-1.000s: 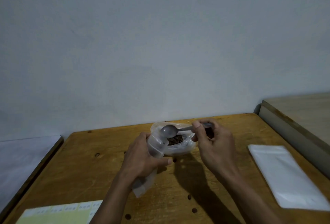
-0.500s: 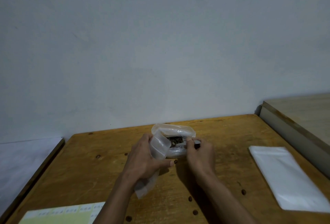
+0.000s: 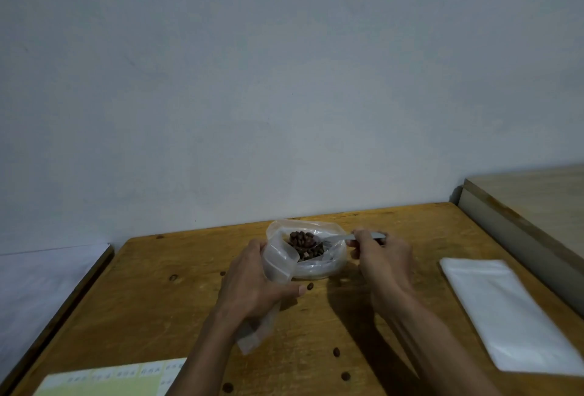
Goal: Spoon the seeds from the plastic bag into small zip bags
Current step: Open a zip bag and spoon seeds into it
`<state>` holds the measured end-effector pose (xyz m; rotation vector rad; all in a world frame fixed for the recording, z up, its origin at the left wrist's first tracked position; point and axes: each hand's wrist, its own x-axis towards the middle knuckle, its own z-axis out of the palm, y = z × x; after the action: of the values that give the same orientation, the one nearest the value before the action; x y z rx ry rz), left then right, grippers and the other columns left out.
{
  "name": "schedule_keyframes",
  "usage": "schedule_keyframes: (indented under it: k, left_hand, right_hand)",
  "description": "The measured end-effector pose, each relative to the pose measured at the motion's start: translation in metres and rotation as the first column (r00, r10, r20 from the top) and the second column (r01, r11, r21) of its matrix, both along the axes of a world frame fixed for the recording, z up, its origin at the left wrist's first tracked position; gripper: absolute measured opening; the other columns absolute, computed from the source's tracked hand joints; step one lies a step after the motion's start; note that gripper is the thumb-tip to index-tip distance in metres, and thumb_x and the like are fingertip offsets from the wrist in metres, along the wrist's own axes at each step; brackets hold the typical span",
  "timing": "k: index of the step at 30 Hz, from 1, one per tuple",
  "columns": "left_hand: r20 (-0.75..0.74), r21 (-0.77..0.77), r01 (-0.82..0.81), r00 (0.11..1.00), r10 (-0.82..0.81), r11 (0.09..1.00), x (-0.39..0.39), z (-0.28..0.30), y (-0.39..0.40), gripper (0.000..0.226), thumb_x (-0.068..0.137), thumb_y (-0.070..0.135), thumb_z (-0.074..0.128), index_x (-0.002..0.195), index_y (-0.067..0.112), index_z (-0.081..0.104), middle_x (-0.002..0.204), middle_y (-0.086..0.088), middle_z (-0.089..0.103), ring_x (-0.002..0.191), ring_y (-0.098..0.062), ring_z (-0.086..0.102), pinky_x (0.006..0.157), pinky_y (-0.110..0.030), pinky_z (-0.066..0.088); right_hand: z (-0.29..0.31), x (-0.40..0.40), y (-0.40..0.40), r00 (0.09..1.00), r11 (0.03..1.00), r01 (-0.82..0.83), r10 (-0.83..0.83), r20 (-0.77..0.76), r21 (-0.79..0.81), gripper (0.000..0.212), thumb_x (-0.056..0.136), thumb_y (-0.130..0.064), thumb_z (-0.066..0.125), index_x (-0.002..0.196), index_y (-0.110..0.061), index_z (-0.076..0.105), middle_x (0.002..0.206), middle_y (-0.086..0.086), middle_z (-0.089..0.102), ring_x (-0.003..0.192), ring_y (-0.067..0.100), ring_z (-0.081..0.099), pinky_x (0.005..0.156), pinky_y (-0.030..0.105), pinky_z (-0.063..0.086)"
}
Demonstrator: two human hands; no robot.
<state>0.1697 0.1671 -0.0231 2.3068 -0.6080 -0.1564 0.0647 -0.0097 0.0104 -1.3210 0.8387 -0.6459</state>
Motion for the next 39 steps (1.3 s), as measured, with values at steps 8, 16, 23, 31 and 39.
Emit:
schedule_keyframes:
  k: [8, 16, 23, 31, 39]
  left_hand:
    - [0.021, 0.010, -0.058, 0.998, 0.058, 0.998, -0.003, 0.004, -0.004, 0.099, 0.050, 0.059, 0.091, 0.131, 0.028, 0.044, 0.122, 0.011, 0.055, 0.106, -0.016, 0.057, 0.085, -0.041, 0.056]
    - [0.009, -0.079, -0.092, 0.996, 0.093, 0.993, -0.007, 0.008, 0.000, 0.093, 0.054, 0.053, 0.093, 0.129, 0.025, 0.045, 0.115, 0.009, 0.055, 0.099, -0.014, 0.057, 0.073, -0.031, 0.052]
    - [-0.019, -0.172, -0.113, 0.994, 0.112, 0.979, -0.013, 0.015, 0.014, 0.096, 0.048, 0.064, 0.090, 0.124, 0.033, 0.040, 0.117, 0.011, 0.052, 0.099, -0.009, 0.055, 0.067, -0.024, 0.049]
    - [0.026, -0.234, -0.129, 0.990, 0.139, 0.964, -0.021, 0.032, 0.021, 0.088, 0.052, 0.050, 0.091, 0.120, 0.031, 0.037, 0.118, 0.006, 0.053, 0.103, -0.016, 0.057, 0.067, -0.026, 0.051]
    - [-0.167, -0.561, -0.083, 0.986, -0.015, 0.823, -0.027, 0.055, 0.053, 0.083, 0.056, 0.049, 0.089, 0.126, 0.022, 0.053, 0.121, 0.005, 0.063, 0.109, -0.011, 0.063, 0.079, -0.023, 0.057]
  right_hand:
    - [0.022, -0.017, 0.009, 0.975, 0.887, -0.182, 0.218, 0.036, -0.425, 0.012, 0.096, -0.030, 0.063, 0.091, -0.023, 0.071, 0.080, -0.003, 0.074, 0.072, 0.012, 0.068, 0.060, 0.029, 0.055]
    - [0.006, -0.005, 0.006, 0.995, 0.802, 0.037, 0.027, 0.098, -0.596, 0.012, 0.097, -0.027, 0.061, 0.091, -0.022, 0.071, 0.076, -0.011, 0.069, 0.070, 0.003, 0.064, 0.059, 0.026, 0.053]
    - [-0.025, 0.012, 0.010, 0.961, 0.837, -0.155, 0.003, -0.278, -0.524, 0.035, 0.091, -0.036, 0.068, 0.122, -0.022, 0.064, 0.119, 0.004, 0.068, 0.097, 0.018, 0.064, 0.083, 0.040, 0.058]
    - [0.032, -0.003, 0.056, 0.897, 0.494, -0.441, 0.269, -0.350, -0.749, 0.030, 0.082, -0.062, 0.066, 0.093, -0.036, 0.078, 0.111, -0.017, 0.054, 0.116, 0.005, 0.042, 0.100, 0.035, 0.024]
    - [0.034, 0.014, 0.064, 0.986, 0.361, -0.111, 0.154, -0.059, -0.926, 0.018, 0.096, -0.031, 0.062, 0.090, -0.018, 0.074, 0.093, -0.004, 0.067, 0.088, 0.018, 0.058, 0.076, 0.037, 0.045]
